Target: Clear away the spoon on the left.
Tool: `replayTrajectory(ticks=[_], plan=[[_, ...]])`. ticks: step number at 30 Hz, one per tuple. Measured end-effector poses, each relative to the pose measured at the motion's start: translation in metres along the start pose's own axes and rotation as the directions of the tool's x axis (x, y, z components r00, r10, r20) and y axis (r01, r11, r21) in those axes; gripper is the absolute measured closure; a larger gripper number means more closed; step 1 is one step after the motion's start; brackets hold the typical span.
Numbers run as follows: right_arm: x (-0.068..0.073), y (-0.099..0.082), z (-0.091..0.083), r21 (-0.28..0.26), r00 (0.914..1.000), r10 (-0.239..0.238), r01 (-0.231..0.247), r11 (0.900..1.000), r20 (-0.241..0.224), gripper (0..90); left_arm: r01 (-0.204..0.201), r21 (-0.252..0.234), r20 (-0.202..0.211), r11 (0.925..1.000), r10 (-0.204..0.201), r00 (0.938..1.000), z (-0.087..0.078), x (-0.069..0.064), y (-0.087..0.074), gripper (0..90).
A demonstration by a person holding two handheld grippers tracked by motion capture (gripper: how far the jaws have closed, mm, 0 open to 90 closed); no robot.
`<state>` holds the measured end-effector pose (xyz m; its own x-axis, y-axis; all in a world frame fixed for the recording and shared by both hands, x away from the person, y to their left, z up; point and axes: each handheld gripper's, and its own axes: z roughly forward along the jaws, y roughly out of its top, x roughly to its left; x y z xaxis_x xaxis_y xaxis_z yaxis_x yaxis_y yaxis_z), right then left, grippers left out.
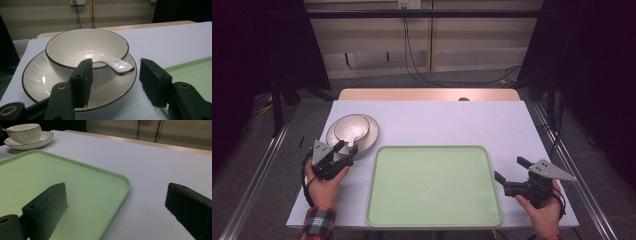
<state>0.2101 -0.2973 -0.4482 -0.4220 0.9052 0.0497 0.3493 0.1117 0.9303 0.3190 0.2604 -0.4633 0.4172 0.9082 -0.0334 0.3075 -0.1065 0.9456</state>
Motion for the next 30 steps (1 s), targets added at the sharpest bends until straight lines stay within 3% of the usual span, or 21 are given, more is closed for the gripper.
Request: replayTrajectory(ticks=[15,22,30], plan=[[-0.0027,-0.0037,-0.0082,0.001,0.9998,0.015,-0.015,0.9999,0.014,3.7,-0.032,-0.014,-0.026,0.9994,0.031,0.9992,0.0044,-0.0031,0.0025,52.9],[-0.0001,-0.0033,-0.0075,0.008,1.0,0.006,-0.006,1.0,0.005,3.8,0.017,-0.027,-0.027,0.9995,-0.018,0.9995,0.0014,0.001,0.0022,63.5],[-0.001,-0.0037,-0.0085,0.003,0.9999,0.011,-0.011,0.9999,0.014,3.8,0.03,-0.031,-0.014,0.9991,-0.03,0.9994,0.0008,0.0018,0.0032,67.6]])
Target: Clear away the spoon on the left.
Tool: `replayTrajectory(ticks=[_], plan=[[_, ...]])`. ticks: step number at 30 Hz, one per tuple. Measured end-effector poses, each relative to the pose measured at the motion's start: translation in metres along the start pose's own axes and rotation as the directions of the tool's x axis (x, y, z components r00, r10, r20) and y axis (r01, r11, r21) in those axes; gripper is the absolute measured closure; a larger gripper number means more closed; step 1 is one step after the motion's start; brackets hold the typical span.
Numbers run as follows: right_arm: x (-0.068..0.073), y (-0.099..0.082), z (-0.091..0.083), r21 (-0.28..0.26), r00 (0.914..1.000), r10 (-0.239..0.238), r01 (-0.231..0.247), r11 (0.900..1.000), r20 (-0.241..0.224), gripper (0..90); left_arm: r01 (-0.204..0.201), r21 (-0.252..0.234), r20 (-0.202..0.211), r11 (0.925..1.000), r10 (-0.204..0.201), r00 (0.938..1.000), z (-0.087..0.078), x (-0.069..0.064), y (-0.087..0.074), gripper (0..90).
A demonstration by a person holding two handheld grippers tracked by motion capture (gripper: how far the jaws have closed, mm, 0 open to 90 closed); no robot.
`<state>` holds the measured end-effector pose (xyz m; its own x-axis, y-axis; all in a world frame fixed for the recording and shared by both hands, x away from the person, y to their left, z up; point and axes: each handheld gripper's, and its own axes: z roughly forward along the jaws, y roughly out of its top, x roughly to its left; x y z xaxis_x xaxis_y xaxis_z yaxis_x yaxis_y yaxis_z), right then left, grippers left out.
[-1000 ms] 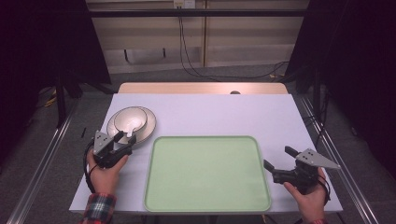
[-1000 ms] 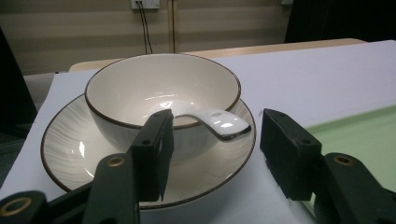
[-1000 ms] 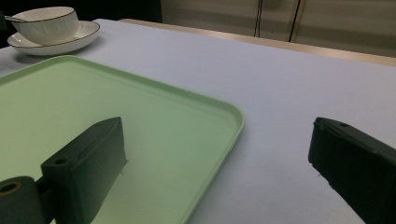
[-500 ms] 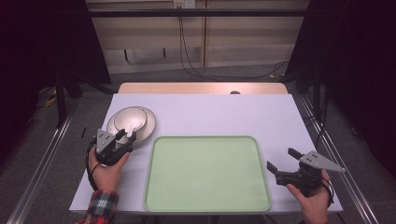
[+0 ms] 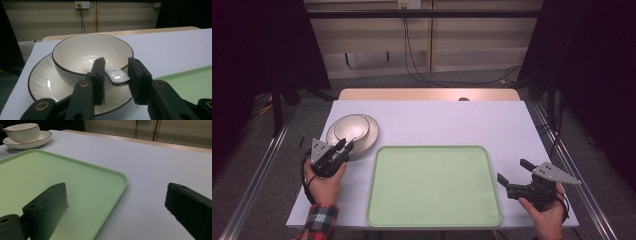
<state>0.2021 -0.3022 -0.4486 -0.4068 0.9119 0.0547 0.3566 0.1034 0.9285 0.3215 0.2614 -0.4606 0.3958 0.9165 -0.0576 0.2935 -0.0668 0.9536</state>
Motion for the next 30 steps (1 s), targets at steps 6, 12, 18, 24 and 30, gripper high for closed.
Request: replayTrajectory(ticks=[6,12,18,24,30], plan=[[0.0012,0.0004,0.0002,0.004,1.0,-0.003,0.003,1.0,0.0,3.9,0.025,-0.001,-0.003,0.9997,-0.025,0.9997,-0.0019,0.0032,0.001,71.0],[0.0025,0.0015,0.0003,0.002,1.0,-0.008,0.008,1.0,-0.001,3.9,0.049,-0.007,0.008,0.9988,-0.049,0.9988,-0.004,0.0063,0.0009,77.0],[0.0035,0.0015,0.0019,0.005,1.0,-0.008,0.008,1.0,0.0,3.9,0.06,-0.013,0.018,0.9981,-0.06,0.9981,-0.0049,0.006,0.0016,79.7],[0.0029,0.0017,0.0021,0.006,1.0,-0.008,0.008,0.9999,-0.001,4.0,0.051,-0.017,0.017,0.9985,-0.051,0.9986,-0.0043,0.0056,0.0015,81.0],[0.0027,0.0018,0.0022,0.004,0.9999,-0.012,0.012,0.9999,0.001,4.0,0.054,-0.013,0.028,0.9985,-0.053,0.9982,-0.0029,0.0052,0.0007,82.6]])
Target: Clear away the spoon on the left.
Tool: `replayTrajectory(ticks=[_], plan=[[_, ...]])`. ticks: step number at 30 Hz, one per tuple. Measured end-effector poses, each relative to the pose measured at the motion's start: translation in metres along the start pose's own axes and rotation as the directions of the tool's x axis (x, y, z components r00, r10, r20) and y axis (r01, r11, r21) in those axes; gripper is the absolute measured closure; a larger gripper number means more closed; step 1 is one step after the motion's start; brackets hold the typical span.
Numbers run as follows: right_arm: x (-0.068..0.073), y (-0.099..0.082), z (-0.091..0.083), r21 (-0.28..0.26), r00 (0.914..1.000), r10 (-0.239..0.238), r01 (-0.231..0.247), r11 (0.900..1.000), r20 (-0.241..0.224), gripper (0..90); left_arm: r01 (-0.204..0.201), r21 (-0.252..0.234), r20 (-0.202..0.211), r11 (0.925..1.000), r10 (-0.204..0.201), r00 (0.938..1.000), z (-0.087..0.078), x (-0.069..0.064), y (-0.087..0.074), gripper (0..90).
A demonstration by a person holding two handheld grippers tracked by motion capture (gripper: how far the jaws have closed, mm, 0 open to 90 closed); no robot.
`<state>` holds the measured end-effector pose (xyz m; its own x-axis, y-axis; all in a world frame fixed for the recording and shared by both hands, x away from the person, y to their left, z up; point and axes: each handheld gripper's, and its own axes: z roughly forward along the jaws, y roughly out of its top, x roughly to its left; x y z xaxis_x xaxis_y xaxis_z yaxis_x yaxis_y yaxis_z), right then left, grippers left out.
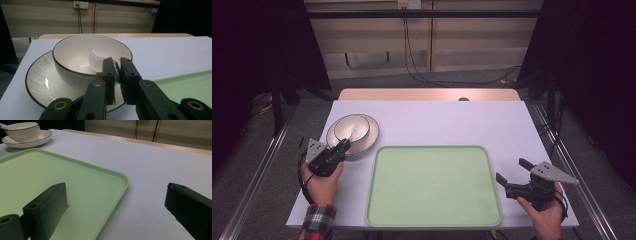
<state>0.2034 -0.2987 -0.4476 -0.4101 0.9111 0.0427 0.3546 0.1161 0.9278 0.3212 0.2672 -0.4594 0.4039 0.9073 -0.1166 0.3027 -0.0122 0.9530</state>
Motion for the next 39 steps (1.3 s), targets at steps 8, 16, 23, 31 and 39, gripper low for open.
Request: replayTrajectory(ticks=[8,16,23,31,39], plan=[[0.0014,0.0,0.0015,0.004,0.9999,-0.011,0.011,0.9999,-0.006,4.0,0.008,-0.005,-0.002,1.0,-0.008,1.0,0.0043,-0.0006,-0.0013,83.9],[-0.0002,-0.0002,0.0006,0.003,0.9999,-0.012,0.012,0.9999,-0.007,4.0,0.014,-0.005,0.002,0.9999,-0.014,0.9999,0.0048,0.0003,-0.0022,83.9],[-0.0006,0.0,0.0015,0.004,0.9999,-0.001,0.002,1.0,-0.01,4.0,0.011,0.0,-0.007,0.9999,-0.011,0.9999,0.0056,0.001,-0.0018,83.9],[0.0004,0.0007,0.0024,0.005,0.9997,-0.018,0.018,0.9998,-0.014,4.0,0.026,0.004,-0.004,0.9996,-0.026,0.9996,0.0049,0.0014,-0.0011,84.2],[-0.0001,0.0009,0.0018,0.0,0.9999,-0.012,0.012,0.9999,-0.01,4.0,0.033,0.01,-0.003,0.9994,-0.033,0.9995,0.0052,-0.0003,0.0003,84.7]])
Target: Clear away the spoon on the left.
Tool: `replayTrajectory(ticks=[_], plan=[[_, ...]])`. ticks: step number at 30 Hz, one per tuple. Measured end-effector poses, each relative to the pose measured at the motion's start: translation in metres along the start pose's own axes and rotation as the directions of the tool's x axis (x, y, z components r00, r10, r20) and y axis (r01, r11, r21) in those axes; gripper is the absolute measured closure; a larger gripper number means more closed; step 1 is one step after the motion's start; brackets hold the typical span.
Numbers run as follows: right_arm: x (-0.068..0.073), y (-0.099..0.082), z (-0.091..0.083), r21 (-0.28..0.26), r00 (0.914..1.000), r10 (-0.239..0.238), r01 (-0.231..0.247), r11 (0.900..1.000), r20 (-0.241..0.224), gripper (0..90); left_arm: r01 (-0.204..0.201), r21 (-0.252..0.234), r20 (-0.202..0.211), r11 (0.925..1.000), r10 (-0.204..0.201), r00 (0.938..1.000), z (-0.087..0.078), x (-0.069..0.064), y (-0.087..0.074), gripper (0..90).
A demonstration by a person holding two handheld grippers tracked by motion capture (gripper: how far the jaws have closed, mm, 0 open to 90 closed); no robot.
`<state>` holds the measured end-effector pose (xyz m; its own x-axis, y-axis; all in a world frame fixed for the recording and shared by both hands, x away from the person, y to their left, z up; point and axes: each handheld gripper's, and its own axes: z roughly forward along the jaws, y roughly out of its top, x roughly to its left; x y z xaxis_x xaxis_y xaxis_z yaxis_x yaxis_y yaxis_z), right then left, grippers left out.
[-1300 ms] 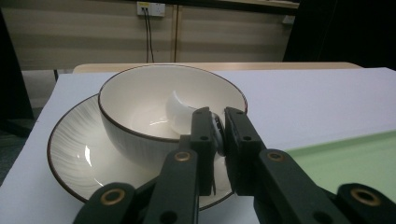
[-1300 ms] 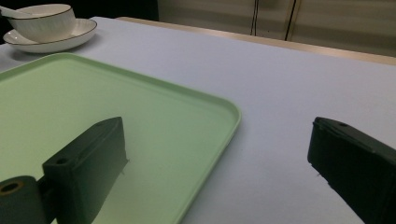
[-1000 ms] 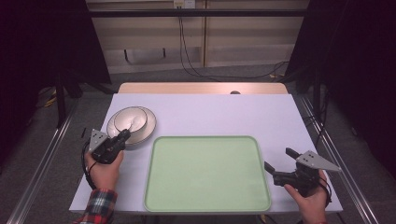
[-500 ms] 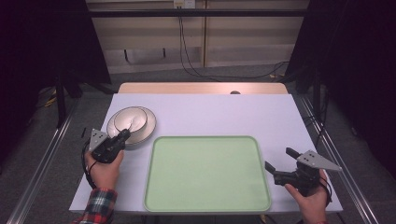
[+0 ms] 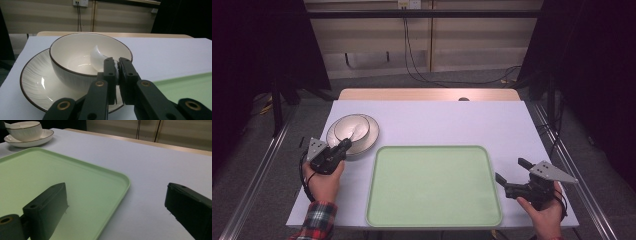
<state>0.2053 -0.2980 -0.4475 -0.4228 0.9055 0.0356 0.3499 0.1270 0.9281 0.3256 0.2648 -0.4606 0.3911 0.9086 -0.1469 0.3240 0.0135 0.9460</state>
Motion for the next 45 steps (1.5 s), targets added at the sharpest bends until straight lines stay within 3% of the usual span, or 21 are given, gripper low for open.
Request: replayTrajectory(ticks=[14,18,23,34,45], plan=[[0.0,0.0,0.0,-0.001,1.0,0.0,0.0,1.0,-0.002,4.0,0.027,0.007,0.014,0.9996,-0.027,0.9995,0.0,0.0,0.004,85.0],[0.0,0.0,-0.001,-0.002,1.0,-0.003,0.003,1.0,-0.004,4.0,0.019,0.004,0.024,0.9998,-0.019,0.9995,-0.001,-0.001,0.008,85.1],[0.0,0.001,-0.001,-0.004,1.0,0.003,-0.003,1.0,-0.002,3.9,0.047,-0.012,0.037,0.9988,-0.047,0.9982,-0.002,0.0,0.015,85.1],[0.0,0.001,0.0,-0.004,1.0,0.002,-0.002,1.0,-0.007,3.9,0.062,-0.017,0.042,0.9979,-0.061,0.9973,-0.007,0.005,0.025,85.2],[-0.003,0.0,-0.001,-0.01,0.9998,0.018,-0.018,0.9998,-0.008,3.8,0.061,-0.016,0.018,0.998,-0.06,0.998,0.011,0.005,0.039,85.3]])
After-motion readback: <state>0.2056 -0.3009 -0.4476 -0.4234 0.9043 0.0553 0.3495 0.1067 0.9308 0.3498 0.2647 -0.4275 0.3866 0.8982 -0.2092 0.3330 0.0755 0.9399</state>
